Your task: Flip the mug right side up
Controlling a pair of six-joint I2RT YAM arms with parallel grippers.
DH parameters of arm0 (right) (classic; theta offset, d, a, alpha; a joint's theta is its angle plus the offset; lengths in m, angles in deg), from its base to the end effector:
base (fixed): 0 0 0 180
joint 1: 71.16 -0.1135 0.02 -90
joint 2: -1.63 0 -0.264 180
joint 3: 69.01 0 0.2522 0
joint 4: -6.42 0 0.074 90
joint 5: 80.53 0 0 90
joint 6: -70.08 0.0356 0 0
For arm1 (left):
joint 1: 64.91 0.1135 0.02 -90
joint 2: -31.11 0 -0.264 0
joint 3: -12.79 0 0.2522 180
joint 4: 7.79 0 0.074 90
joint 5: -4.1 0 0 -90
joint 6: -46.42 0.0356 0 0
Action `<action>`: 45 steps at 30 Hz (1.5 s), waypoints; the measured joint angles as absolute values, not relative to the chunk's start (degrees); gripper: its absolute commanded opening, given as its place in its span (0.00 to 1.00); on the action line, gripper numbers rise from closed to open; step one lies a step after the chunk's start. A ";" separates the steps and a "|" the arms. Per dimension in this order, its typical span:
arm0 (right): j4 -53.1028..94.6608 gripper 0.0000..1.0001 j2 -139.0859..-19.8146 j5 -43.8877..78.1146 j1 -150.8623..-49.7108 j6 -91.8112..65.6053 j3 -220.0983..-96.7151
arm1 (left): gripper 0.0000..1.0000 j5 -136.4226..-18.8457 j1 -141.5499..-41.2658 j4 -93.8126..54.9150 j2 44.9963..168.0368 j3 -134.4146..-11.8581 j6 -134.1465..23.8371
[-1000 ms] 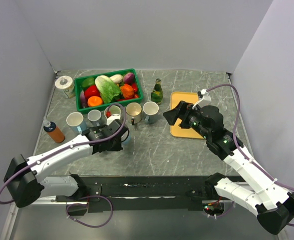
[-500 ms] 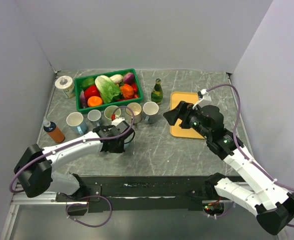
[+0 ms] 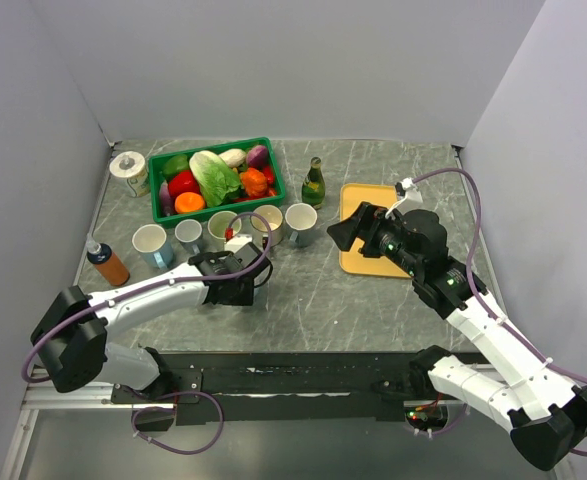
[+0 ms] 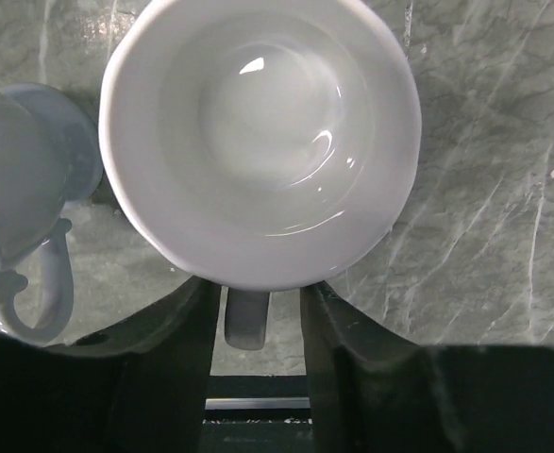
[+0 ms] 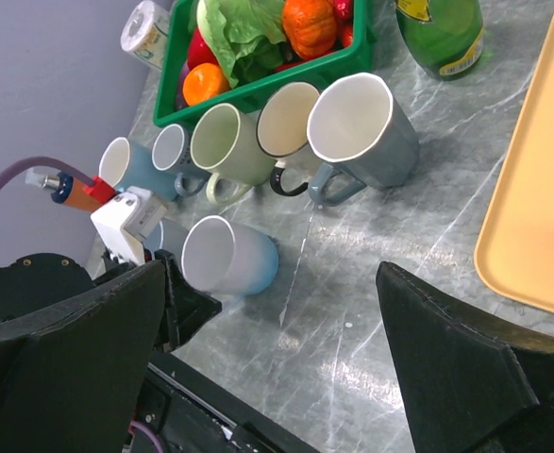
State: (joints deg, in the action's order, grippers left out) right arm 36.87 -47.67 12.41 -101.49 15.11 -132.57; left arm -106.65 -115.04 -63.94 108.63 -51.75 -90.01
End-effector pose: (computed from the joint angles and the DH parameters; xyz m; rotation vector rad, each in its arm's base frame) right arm 0.1695 0.1013 0.3452 0.0422 1.9380 0.8277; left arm 0.1680 -0.1814 0.2144 -0.0037 2.6343 -0.0411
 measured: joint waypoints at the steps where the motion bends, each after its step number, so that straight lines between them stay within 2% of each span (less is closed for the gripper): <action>1: 36.96 0.99 -47.67 12.50 -101.49 15.11 -132.57 | 0.59 -106.63 -115.04 -63.83 108.63 -51.75 -89.92; 5: 37.05 0.99 -47.67 12.76 -101.40 15.11 -132.57 | 0.79 -106.54 -115.12 -63.55 108.47 -51.77 -89.92; 6: 37.13 1.00 -47.67 12.78 -101.33 15.11 -132.57 | 0.89 -106.50 -115.15 -63.53 108.28 -51.77 -89.97; 8: 37.64 1.00 -47.67 12.96 -101.16 15.11 -132.57 | 0.99 -106.47 -115.19 -63.79 107.38 -51.88 -90.03; 9: 37.90 1.00 -47.67 12.94 -101.09 15.11 -132.57 | 0.97 -106.39 -115.19 -64.21 106.57 -52.17 -90.05; 22: 40.50 1.00 -47.12 12.96 -100.74 14.91 -132.64 | 0.96 -105.93 -115.26 -68.53 96.26 -70.53 -89.38; 27: 42.47 1.00 -45.37 12.83 -100.74 14.82 -133.84 | 0.96 -108.68 -115.26 -69.01 92.78 -72.89 -87.67; 31: 43.89 1.00 -43.08 12.98 -100.74 13.64 -137.10 | 0.96 -111.98 -115.30 -69.04 87.23 -74.68 -84.83; 38: 44.72 1.00 -41.57 19.69 -100.61 10.17 -148.86 | 0.96 -119.35 -115.30 -65.45 84.04 -90.57 -78.27; 45: 43.32 1.00 -38.42 24.04 -100.61 8.62 -153.27 | 0.96 -121.95 -115.30 -62.92 81.50 -94.85 -73.68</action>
